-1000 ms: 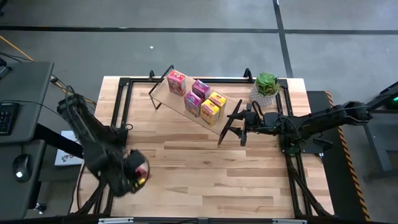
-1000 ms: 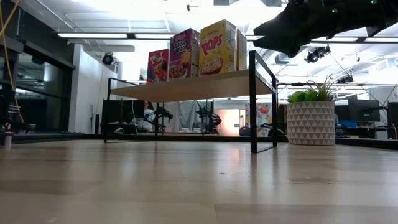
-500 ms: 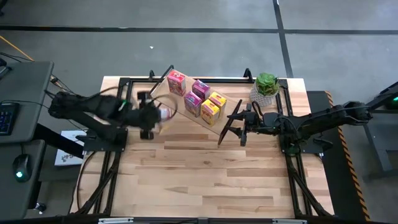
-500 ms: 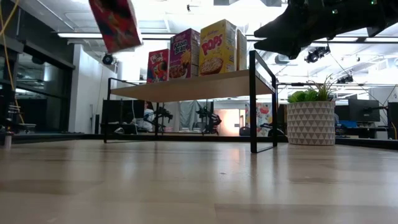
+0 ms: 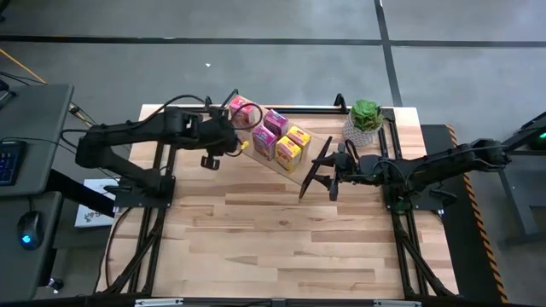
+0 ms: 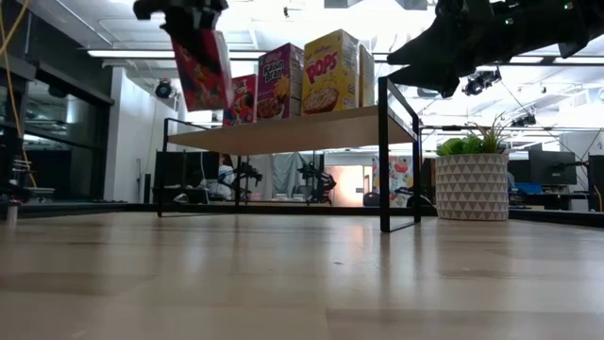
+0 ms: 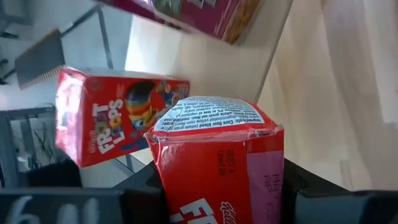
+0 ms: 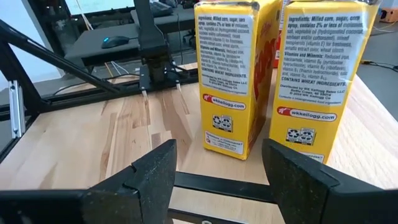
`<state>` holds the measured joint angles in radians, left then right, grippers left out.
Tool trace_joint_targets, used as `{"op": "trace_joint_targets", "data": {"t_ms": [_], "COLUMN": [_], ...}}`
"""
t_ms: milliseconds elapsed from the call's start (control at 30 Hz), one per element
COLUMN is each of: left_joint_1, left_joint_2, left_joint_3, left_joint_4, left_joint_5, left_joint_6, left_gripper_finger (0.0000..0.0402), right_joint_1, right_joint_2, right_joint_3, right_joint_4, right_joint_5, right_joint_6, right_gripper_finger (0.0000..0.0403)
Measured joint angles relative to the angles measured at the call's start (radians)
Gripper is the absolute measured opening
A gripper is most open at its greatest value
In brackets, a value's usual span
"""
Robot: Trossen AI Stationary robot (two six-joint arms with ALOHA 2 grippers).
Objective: Stack cereal on shelf
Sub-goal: Put the red cereal box aligned with the other red cereal box on the shelf
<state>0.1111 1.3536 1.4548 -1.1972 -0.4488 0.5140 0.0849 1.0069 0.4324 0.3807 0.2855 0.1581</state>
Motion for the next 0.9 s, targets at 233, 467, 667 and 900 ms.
{"op": "trace_joint_targets", "data": {"t_ms": [233,467,667,900], "left_joint_1": [0.084,0.127,0.132,0.131], "left_joint_2": [0.060,0.089,0.091,0.091], "left_joint_3": [0.000,0.000,0.000,0.000], "left_joint_4": [0.006,0.014,0.049,0.051], "left_joint_5": [0.077,0.100,0.105,0.097], "left_joint_6": [0.039,0.082,0.150,0.171], "left_gripper_finger": [0.0142,0.0143,0.0152,0.0201], "right_joint_1": [0.000,0.000,0.000,0.000], "right_joint_2": [0.000,0.000,0.000,0.000], "right_joint_3": [0.000,0.000,0.000,0.000], "right_joint_4": [-0.004,-0.004,-0.004,-0.004], "right_joint_5": [0.003,0.003,0.003,0.003], "right_joint_6": [0.025,0.025,0.025,0.025], "right_gripper_finger": [0.0229,0.0229,0.0229,0.0229]}}
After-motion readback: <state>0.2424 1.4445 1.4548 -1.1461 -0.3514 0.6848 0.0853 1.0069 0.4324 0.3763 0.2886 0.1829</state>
